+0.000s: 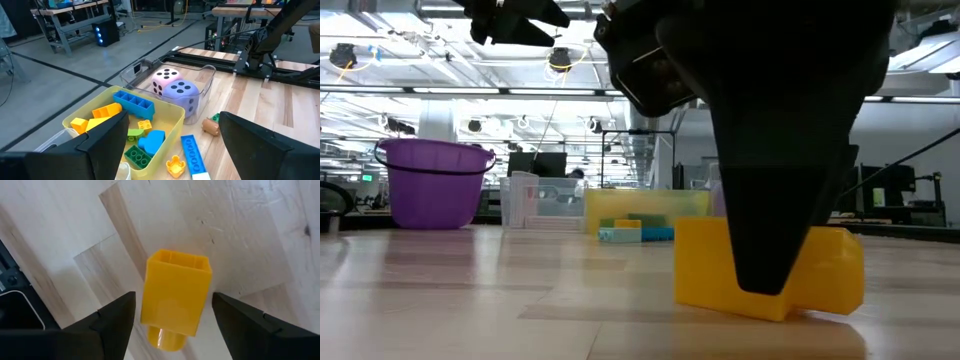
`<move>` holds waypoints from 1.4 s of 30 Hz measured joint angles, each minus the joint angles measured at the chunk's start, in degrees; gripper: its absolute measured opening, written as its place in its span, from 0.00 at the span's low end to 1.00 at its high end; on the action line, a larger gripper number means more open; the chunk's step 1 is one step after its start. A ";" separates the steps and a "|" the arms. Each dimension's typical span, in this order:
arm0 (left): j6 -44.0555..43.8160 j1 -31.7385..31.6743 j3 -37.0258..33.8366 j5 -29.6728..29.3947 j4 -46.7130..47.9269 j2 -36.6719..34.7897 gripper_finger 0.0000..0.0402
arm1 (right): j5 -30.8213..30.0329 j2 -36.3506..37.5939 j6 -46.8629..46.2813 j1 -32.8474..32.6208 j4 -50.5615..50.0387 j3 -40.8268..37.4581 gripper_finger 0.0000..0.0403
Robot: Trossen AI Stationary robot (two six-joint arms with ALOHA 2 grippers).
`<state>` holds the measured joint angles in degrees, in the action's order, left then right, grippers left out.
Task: Pick & Place Toys
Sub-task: Put the yellow gamepiece into the yellow bin
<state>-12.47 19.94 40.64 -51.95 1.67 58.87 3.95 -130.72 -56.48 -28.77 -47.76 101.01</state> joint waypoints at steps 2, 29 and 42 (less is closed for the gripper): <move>-0.15 0.00 0.00 0.91 -0.02 0.00 0.76 | -0.47 0.00 0.09 -0.02 -0.11 -0.02 0.63; -1.69 0.68 0.07 1.49 1.24 0.00 0.76 | -10.04 7.33 5.51 1.20 -16.76 -0.37 0.36; -11.23 3.64 0.06 5.99 6.57 0.00 0.76 | -23.13 22.29 -1.74 6.14 -30.16 -0.22 0.36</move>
<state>-23.70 23.59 40.70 -45.96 8.24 58.87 -19.18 -108.42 -58.22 -22.64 -77.92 100.79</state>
